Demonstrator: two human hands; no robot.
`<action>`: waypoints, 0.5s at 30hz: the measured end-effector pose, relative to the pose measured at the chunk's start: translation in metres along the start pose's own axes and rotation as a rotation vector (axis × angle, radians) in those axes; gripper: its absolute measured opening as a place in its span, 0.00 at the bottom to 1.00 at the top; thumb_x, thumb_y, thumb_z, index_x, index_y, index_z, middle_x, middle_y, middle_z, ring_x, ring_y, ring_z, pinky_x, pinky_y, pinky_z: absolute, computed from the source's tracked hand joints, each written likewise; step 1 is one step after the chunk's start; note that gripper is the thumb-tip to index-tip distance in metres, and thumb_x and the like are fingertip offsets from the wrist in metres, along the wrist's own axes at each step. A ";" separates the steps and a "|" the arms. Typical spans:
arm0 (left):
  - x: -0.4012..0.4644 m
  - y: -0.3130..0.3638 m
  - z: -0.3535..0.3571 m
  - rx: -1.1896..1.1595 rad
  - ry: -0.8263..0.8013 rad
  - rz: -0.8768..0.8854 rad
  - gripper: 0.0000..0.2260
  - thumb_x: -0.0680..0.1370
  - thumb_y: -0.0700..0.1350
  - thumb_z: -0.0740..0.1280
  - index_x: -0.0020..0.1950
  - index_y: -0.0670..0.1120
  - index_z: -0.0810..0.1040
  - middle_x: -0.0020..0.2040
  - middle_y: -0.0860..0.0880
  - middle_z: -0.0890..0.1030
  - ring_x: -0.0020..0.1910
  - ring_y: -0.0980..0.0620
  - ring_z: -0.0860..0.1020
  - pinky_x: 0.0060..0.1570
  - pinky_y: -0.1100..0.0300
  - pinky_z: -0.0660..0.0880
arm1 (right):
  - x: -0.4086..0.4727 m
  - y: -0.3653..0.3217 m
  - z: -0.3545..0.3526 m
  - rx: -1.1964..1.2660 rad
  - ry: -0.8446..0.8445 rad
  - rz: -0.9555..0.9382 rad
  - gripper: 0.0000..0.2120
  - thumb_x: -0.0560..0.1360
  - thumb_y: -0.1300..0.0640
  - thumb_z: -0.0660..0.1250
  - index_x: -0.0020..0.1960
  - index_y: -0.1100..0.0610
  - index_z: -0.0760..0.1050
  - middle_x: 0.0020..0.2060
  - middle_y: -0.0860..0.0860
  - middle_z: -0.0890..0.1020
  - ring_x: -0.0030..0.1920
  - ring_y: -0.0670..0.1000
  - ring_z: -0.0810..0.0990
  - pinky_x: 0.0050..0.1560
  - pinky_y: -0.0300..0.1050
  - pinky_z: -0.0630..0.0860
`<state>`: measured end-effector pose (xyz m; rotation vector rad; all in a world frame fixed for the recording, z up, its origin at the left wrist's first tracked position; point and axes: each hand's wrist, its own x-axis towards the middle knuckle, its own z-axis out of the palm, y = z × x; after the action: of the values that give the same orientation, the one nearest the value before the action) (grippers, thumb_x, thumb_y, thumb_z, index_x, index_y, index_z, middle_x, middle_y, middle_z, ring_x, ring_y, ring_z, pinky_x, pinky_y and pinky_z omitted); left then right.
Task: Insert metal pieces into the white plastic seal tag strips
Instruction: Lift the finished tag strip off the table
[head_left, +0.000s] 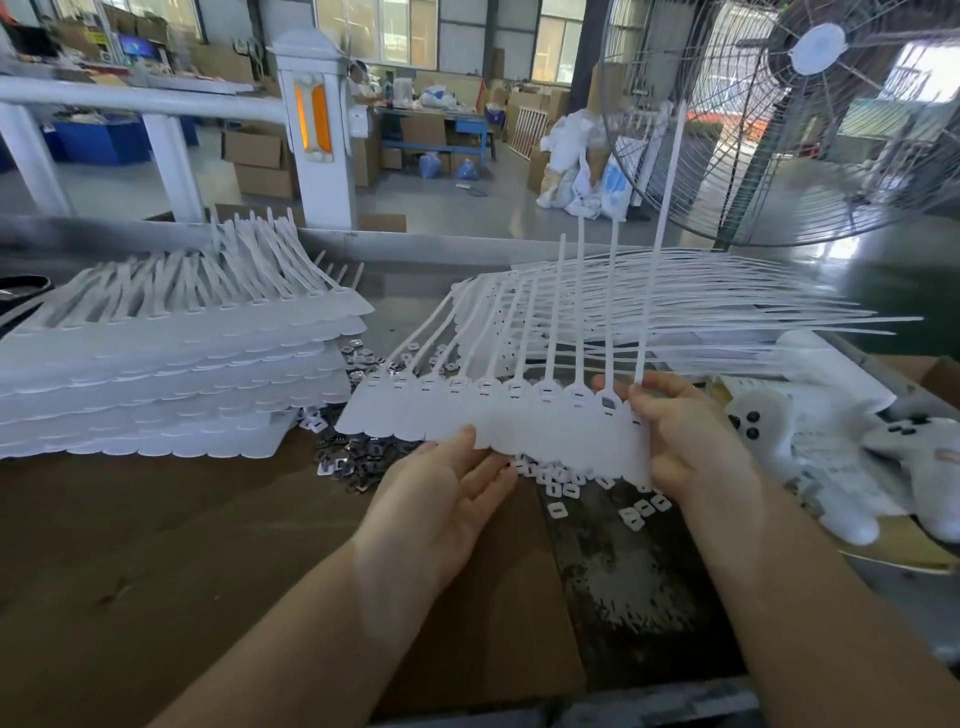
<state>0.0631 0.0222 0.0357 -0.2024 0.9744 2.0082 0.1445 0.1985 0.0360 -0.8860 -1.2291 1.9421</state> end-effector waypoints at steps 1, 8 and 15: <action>0.003 -0.001 0.002 0.024 0.010 0.038 0.06 0.79 0.35 0.59 0.56 0.38 0.69 0.50 0.37 0.77 0.43 0.43 0.78 0.38 0.52 0.76 | -0.001 0.001 0.000 0.008 -0.001 -0.003 0.08 0.78 0.69 0.58 0.54 0.60 0.70 0.36 0.56 0.85 0.36 0.53 0.85 0.39 0.50 0.80; 0.022 0.007 0.014 0.180 0.066 0.245 0.07 0.80 0.34 0.57 0.43 0.42 0.68 0.41 0.43 0.77 0.32 0.48 0.81 0.32 0.56 0.80 | -0.001 0.008 0.003 0.077 0.011 -0.003 0.08 0.78 0.70 0.57 0.51 0.59 0.68 0.50 0.61 0.82 0.46 0.59 0.83 0.37 0.53 0.80; 0.037 0.025 0.009 0.258 0.054 0.396 0.09 0.80 0.34 0.57 0.42 0.45 0.68 0.43 0.47 0.76 0.36 0.52 0.79 0.27 0.60 0.79 | -0.003 0.012 0.008 0.067 -0.075 0.016 0.08 0.77 0.71 0.59 0.44 0.60 0.70 0.51 0.61 0.82 0.49 0.59 0.83 0.50 0.58 0.78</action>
<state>0.0233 0.0440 0.0379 0.0854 1.3816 2.2080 0.1375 0.1887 0.0275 -0.7982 -1.1958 2.0336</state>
